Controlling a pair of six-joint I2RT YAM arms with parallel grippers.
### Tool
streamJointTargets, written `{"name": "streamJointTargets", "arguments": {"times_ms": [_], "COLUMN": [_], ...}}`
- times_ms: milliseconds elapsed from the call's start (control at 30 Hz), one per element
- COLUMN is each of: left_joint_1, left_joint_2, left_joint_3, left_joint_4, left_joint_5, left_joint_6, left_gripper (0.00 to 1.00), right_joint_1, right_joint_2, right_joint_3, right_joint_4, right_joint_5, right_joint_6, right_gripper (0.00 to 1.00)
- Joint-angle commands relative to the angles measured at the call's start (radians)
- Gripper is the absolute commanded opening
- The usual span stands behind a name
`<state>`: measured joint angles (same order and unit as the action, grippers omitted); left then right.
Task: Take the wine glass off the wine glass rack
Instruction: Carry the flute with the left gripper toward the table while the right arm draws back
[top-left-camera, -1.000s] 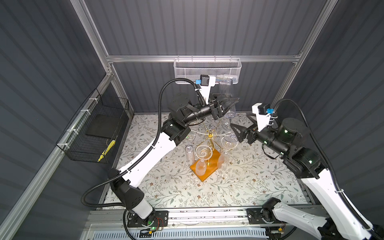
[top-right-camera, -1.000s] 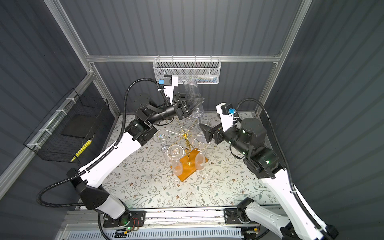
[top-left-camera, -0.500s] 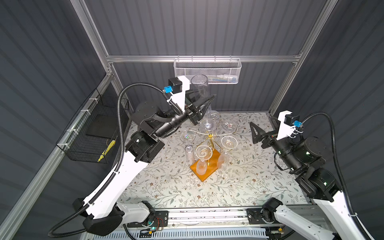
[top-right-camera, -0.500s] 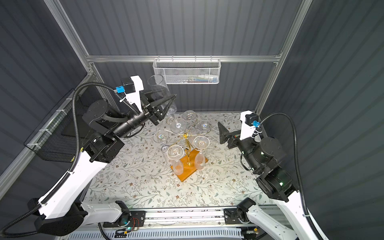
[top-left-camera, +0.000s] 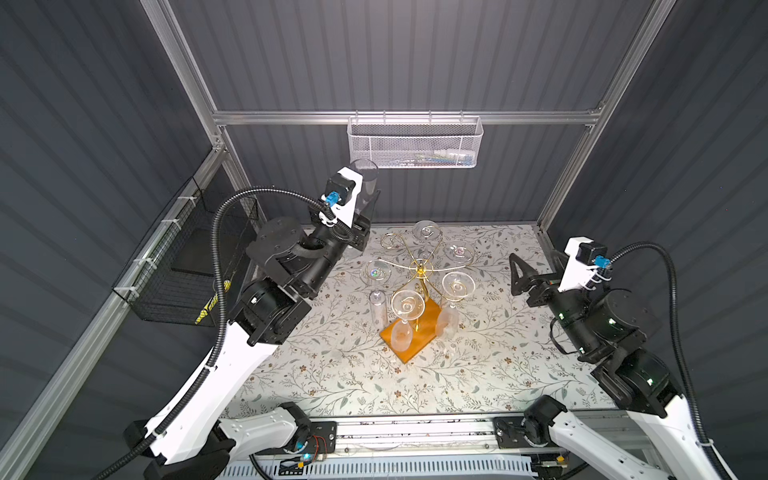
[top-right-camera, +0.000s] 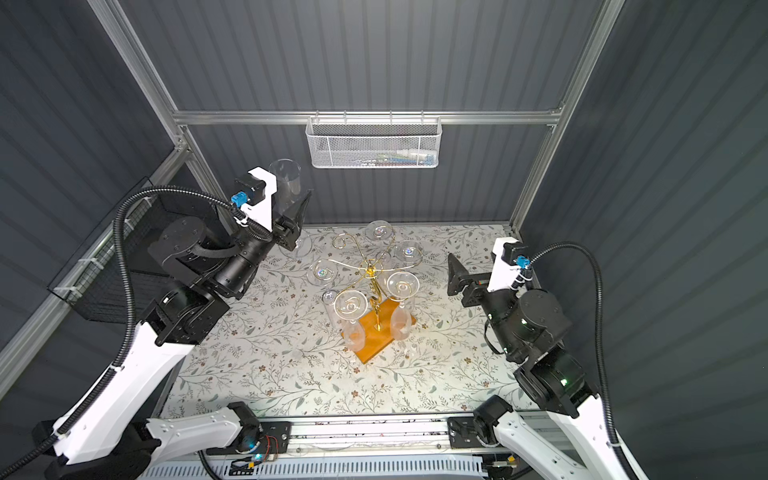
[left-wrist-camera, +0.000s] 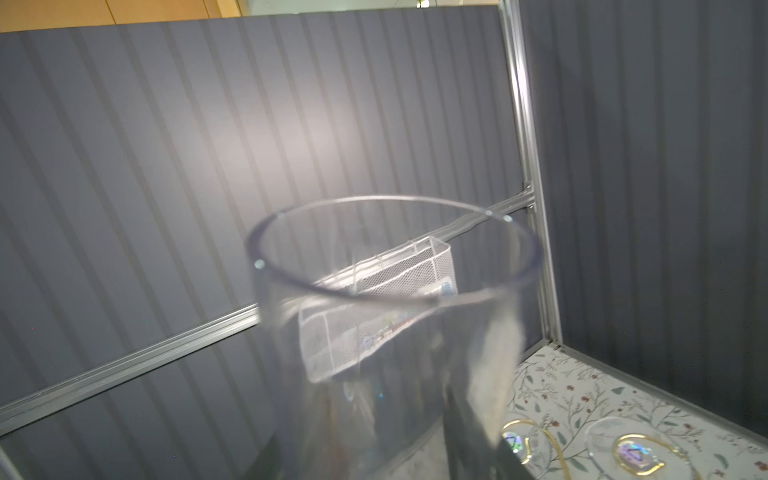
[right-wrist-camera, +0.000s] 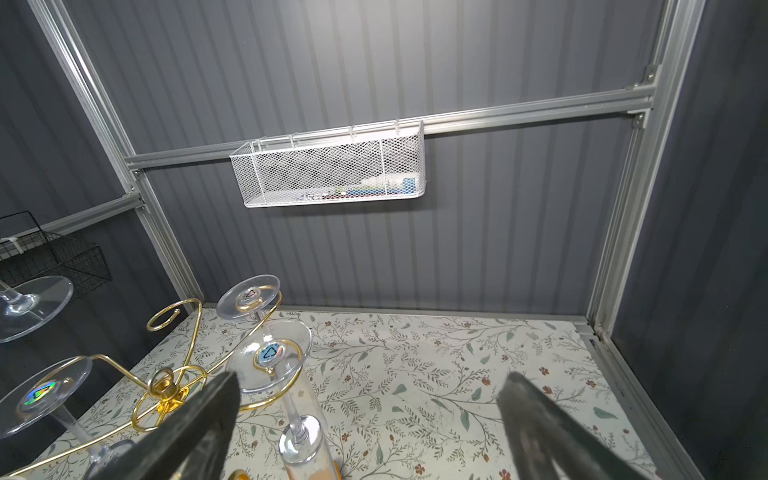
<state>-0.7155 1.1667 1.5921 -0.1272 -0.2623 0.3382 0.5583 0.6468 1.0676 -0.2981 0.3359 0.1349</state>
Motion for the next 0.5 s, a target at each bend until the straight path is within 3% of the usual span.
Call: {"name": "streamJointTargets", "arguments": {"times_ms": [0, 233, 467], "left_joint_1": [0.091, 0.279, 0.388], "left_joint_2": [0.019, 0.072, 0.105], "left_joint_3": [-0.006, -0.054, -0.118], "left_joint_4": [0.006, 0.062, 0.184], "left_joint_5": [-0.008, 0.147, 0.22], "left_joint_6": [0.014, -0.122, -0.234], "left_gripper": [0.42, 0.42, 0.42], "right_joint_1": [0.001, 0.001, 0.002], "right_joint_2": [-0.009, -0.019, -0.037], "right_joint_3": [-0.005, 0.0, -0.008], "right_joint_4": [-0.005, -0.021, -0.033], "right_joint_5": [0.023, 0.018, 0.029], "right_joint_6": [0.027, 0.042, 0.047], "right_gripper": [0.99, 0.99, 0.99]}}
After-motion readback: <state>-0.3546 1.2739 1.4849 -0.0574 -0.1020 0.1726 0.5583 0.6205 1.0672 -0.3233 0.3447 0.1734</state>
